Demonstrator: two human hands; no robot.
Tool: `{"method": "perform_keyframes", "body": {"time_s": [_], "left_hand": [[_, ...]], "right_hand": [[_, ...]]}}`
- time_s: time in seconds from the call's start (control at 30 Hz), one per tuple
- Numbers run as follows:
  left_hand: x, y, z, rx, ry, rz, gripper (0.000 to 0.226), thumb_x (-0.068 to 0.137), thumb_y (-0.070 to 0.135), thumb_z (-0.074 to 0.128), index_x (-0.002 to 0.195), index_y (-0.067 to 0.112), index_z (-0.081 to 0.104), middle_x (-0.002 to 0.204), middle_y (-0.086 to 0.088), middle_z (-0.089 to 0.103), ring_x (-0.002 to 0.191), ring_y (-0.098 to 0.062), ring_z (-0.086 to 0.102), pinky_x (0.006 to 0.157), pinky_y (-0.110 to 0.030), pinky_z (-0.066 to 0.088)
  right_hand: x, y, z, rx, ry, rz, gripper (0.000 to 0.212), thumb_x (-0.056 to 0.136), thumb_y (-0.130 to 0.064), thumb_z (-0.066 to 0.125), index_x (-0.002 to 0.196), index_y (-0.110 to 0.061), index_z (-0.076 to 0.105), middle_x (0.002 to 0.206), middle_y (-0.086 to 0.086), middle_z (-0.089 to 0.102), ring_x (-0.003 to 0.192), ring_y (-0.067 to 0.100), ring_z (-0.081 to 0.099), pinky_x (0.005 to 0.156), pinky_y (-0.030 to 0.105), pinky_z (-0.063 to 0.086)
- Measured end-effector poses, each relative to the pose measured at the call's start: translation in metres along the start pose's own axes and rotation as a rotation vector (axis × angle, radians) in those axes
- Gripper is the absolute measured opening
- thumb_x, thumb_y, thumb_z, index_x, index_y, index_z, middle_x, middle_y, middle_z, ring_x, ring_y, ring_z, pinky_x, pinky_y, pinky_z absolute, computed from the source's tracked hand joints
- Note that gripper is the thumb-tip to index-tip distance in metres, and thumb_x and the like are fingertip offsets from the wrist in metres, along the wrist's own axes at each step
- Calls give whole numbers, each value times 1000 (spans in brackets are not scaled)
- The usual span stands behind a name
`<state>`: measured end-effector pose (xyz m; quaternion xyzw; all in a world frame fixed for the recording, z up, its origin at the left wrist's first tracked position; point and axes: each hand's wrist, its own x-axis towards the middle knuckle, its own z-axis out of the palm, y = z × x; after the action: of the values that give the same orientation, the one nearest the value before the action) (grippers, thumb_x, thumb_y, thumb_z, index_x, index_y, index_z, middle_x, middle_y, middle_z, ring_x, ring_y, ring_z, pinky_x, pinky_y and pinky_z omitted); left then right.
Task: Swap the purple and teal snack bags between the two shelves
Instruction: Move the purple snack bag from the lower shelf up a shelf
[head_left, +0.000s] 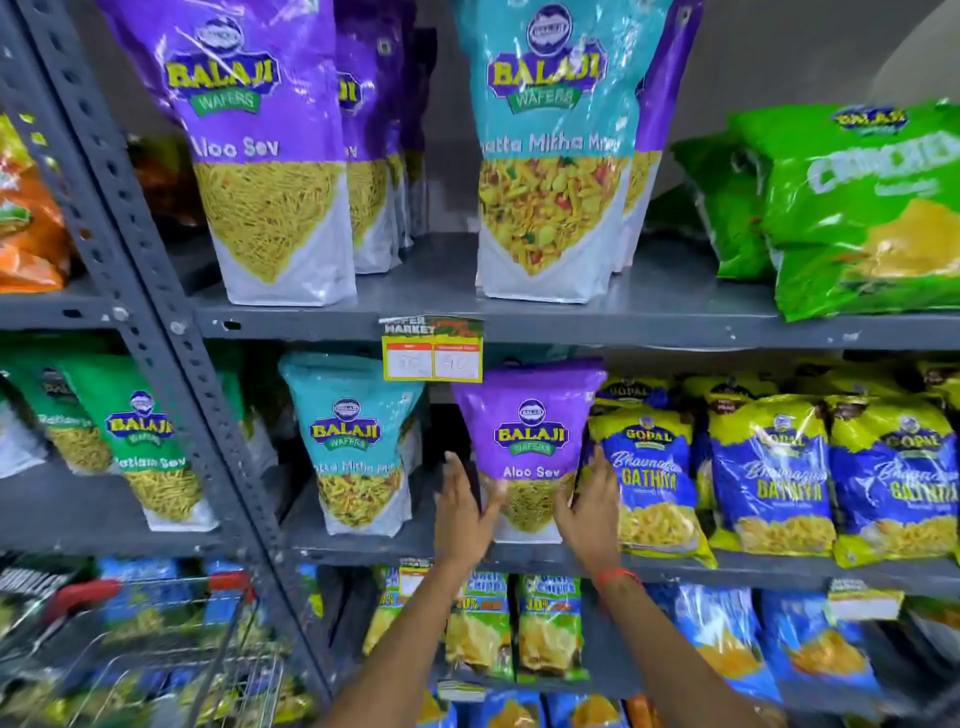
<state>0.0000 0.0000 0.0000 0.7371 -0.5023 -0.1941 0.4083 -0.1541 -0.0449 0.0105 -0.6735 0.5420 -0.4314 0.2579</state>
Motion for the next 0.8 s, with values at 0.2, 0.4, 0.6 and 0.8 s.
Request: {"method": "perform_keyframes", "body": {"time_s": [0.2, 0.4, 0.6, 0.8], "left_hand": [[22, -5, 9, -371, -276, -193, 67, 78, 19, 74, 135, 12, 40, 131, -3, 56, 113, -16, 54, 85, -19, 45], [26, -13, 3, -392, -279, -178, 54, 67, 9, 82, 114, 6, 56, 121, -13, 66, 102, -22, 63, 72, -14, 54], [12, -10, -22, -203, -227, -87, 79, 30, 56, 85, 90, 7, 69, 96, -11, 77, 91, -22, 71, 80, -48, 58], [-20, 21, -66, 24, -162, 116, 81, 33, 83, 71, 78, 16, 69, 80, -6, 77, 73, -17, 72, 66, -45, 59]], "right_hand": [[28, 38, 5, 100, -311, 217, 79, 72, -24, 67, 140, -15, 28, 136, 8, 52, 124, 29, 52, 102, 48, 43], [24, 34, -7, 270, -463, 239, 73, 78, 0, 70, 138, -16, 31, 131, 8, 53, 125, 29, 49, 99, 46, 46], [0, 23, -28, 329, -500, 167, 75, 77, -12, 75, 137, -22, 33, 137, 6, 51, 126, 26, 47, 103, 53, 45], [-17, -11, -71, 360, -483, 57, 67, 69, -22, 82, 124, -28, 43, 123, 5, 58, 113, 21, 59, 93, 52, 53]]}}
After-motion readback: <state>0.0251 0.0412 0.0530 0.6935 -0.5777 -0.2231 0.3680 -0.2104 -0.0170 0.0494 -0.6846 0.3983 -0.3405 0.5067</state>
